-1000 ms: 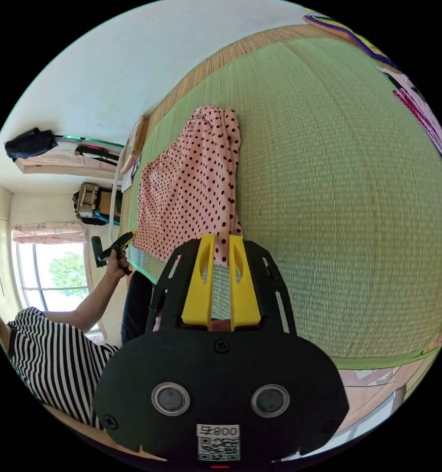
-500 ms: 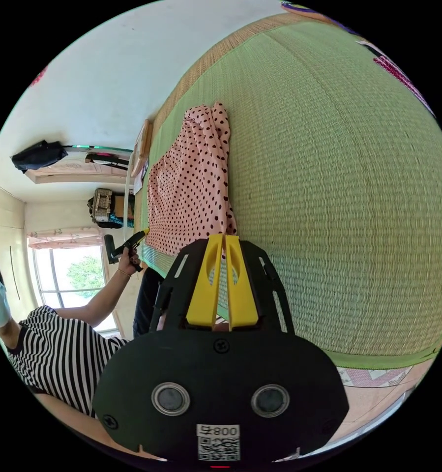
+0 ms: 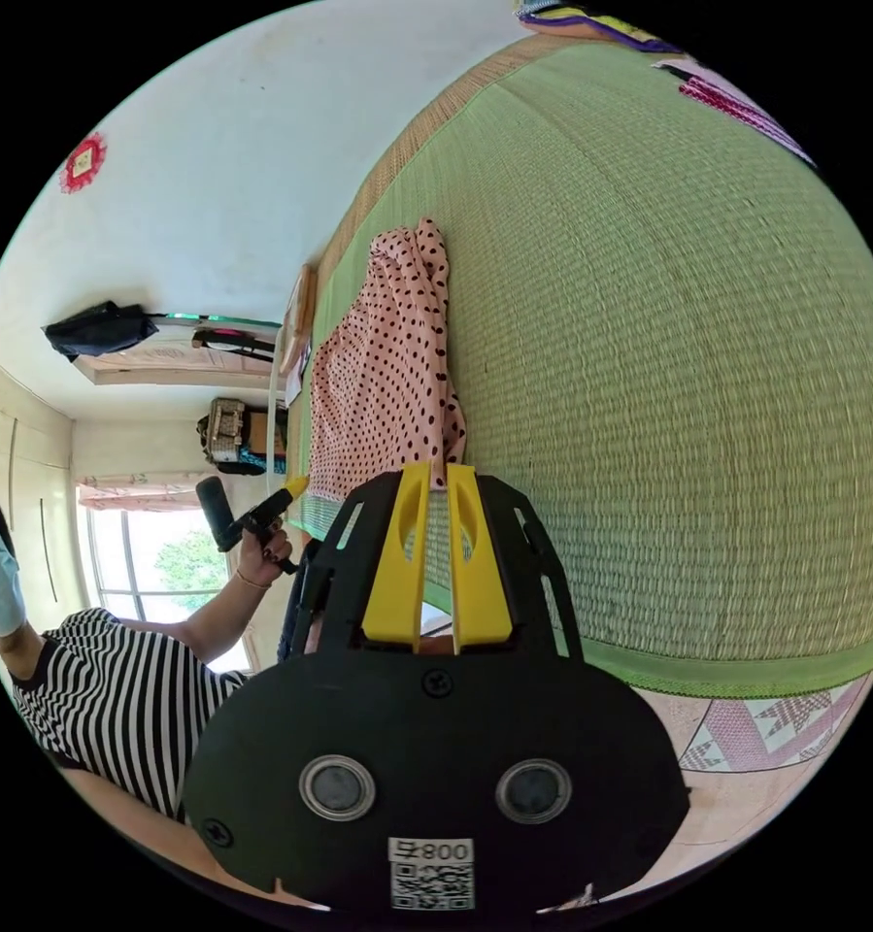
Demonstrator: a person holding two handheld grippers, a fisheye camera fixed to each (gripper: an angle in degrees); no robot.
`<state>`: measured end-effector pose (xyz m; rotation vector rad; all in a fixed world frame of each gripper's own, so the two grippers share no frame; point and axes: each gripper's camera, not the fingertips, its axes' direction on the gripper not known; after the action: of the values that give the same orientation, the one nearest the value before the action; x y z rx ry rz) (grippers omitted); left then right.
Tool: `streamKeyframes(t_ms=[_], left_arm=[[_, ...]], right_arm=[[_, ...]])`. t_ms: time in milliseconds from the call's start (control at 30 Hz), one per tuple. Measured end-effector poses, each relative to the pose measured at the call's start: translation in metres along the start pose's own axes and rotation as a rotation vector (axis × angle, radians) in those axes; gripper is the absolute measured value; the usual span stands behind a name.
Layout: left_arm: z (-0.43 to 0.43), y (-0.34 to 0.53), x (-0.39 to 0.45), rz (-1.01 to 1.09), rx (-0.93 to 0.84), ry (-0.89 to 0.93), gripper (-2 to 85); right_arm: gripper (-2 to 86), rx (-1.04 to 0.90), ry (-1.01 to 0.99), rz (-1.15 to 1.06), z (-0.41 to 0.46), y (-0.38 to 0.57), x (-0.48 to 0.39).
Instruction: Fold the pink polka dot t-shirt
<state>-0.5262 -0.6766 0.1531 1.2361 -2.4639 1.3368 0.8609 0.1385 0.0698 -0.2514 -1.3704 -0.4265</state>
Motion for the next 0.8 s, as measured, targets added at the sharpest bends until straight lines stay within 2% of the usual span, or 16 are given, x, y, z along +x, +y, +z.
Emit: streamKeyframes(t_ms=[200,333,567,800], left_arm=[[0.135,-0.007,0.076,0.311,-0.119,0.036,6.0],[0.201,0.0,0.101,0.407,-0.15,0.002,6.6],[0.321,0.032,0.127,0.557,-0.236,-0.121,7.8],[0.423,0.068,0.147,0.657,-0.265,-0.321,8.4]], right_arm=[[4.2,0.028,-0.031,0.001,-0.019,0.01,0.009],[4.2,0.016,-0.049,-0.01,-0.02,0.016,0.011],[1.6,-0.023,-0.063,-0.04,-0.017,0.02,0.014],[0.5,-0.001,-0.18,-0.081,-0.031,0.024,0.013]])
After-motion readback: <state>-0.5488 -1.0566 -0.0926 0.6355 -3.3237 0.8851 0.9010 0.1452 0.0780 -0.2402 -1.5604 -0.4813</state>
